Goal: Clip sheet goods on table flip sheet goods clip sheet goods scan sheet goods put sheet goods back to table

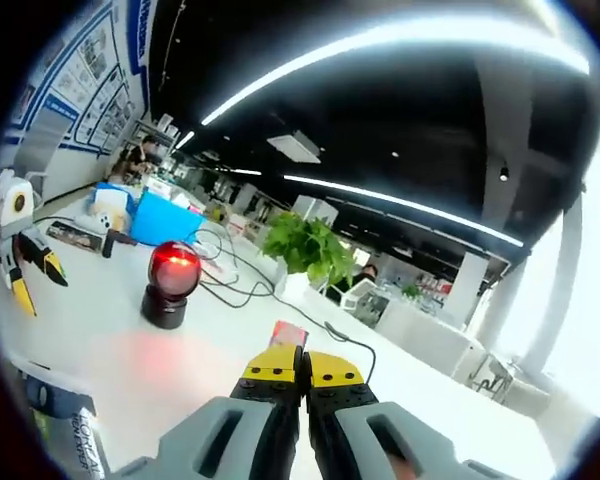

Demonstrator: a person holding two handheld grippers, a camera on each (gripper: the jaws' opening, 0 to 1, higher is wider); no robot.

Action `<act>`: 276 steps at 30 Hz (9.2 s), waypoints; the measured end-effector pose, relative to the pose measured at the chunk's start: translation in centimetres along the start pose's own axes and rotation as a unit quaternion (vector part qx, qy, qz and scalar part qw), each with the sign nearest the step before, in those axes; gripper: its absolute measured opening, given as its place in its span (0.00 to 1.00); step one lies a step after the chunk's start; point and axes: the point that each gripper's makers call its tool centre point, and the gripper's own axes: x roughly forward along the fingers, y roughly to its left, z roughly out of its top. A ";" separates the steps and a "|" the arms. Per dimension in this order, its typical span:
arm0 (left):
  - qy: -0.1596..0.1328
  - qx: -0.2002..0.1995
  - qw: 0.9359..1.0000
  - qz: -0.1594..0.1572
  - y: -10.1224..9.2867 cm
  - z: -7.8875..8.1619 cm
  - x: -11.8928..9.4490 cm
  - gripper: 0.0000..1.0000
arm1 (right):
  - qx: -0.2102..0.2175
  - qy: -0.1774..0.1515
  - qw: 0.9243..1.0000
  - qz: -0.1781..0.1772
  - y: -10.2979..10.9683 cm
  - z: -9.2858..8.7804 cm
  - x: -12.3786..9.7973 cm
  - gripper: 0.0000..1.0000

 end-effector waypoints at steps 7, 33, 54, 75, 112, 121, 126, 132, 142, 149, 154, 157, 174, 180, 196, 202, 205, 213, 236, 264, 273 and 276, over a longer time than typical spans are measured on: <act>0.003 0.002 1.000 0.000 0.0 -0.1 0.0 0.35 | -0.016 0.014 1.000 -0.010 -1.6 -1.4 0.4 0.00; 0.007 0.003 1.000 0.001 0.0 -0.3 0.1 0.34 | -0.021 0.095 0.995 -0.003 -4.3 -10.8 5.3 0.00; 0.019 0.010 1.000 0.006 0.6 -1.0 0.2 0.34 | -0.009 0.128 0.991 0.026 -2.3 -16.1 6.5 0.00; 0.023 0.010 1.000 0.009 0.1 -0.8 0.4 0.33 | 0.019 0.151 0.988 0.020 -2.1 -18.3 6.7 0.01; 0.011 0.008 1.000 0.007 0.1 -0.4 0.4 0.33 | 0.186 0.180 0.962 0.092 4.4 -16.4 6.3 0.87; 0.011 0.009 1.000 0.007 0.1 -0.4 0.3 0.33 | 0.212 0.187 0.954 0.099 5.1 -16.8 6.2 0.86; 0.012 0.010 1.000 0.007 0.0 -0.4 0.4 0.33 | 0.215 0.192 0.952 0.099 5.0 -16.8 6.2 0.87; 0.011 0.009 1.000 0.008 0.1 -0.3 0.3 0.33 | 0.214 0.199 0.951 0.099 5.3 -16.8 6.0 0.88; 0.010 0.001 1.000 0.011 0.3 -0.3 0.2 0.33 | 0.211 0.196 0.953 0.099 5.9 -15.8 5.7 0.89; 0.011 0.001 1.000 0.008 0.2 -0.4 0.2 0.33 | 0.201 0.177 0.958 0.100 5.1 -14.3 5.2 0.89; 0.009 -0.004 1.000 0.011 0.4 -0.3 0.2 0.33 | 0.206 0.157 0.961 0.098 4.7 -12.3 4.5 0.89; 0.007 -0.009 1.000 0.010 0.4 -0.2 0.1 0.33 | 0.212 0.144 0.962 0.096 4.3 -11.4 3.8 0.89; 0.000 -0.019 1.000 0.006 0.6 -0.2 0.2 0.33 | 0.189 0.065 0.980 0.002 0.6 -5.6 -6.4 0.84; -0.004 -0.027 1.000 0.005 0.5 0.2 0.1 0.33 | 0.208 0.058 0.976 -0.022 0.3 -5.5 -9.8 0.83; 0.000 -0.025 1.000 0.007 0.5 0.0 0.2 0.33 | 0.250 0.046 0.964 -0.073 2.1 -7.4 -16.4 0.82; -0.002 -0.036 0.999 0.003 0.5 0.1 0.2 0.33 | 0.224 0.040 0.971 -0.078 2.9 -6.7 -17.8 0.82; -0.003 -0.037 0.999 0.002 0.5 0.1 0.2 0.33 | 0.215 0.035 0.973 -0.078 3.3 -6.5 -18.6 0.82; -0.005 -0.036 0.999 -0.002 0.3 0.2 0.2 0.33 | 0.237 -0.047 0.963 -0.117 2.7 -4.7 -21.9 0.79; -0.014 -0.040 0.999 0.004 0.6 0.5 0.1 0.34 | 0.252 -0.057 0.954 -0.152 3.8 -7.3 -24.0 0.75; -0.012 -0.041 0.999 0.010 0.8 0.5 0.1 0.35 | 0.223 -0.028 0.964 -0.143 4.4 -8.1 -23.7 0.70; -0.010 -0.041 0.999 0.011 0.8 0.5 0.1 0.35 | 0.218 -0.023 0.965 -0.142 4.6 -8.2 -23.6 0.69; -0.010 -0.041 0.999 0.011 0.8 0.5 0.1 0.35 | 0.217 -0.022 0.966 -0.141 4.6 -8.3 -23.6 0.69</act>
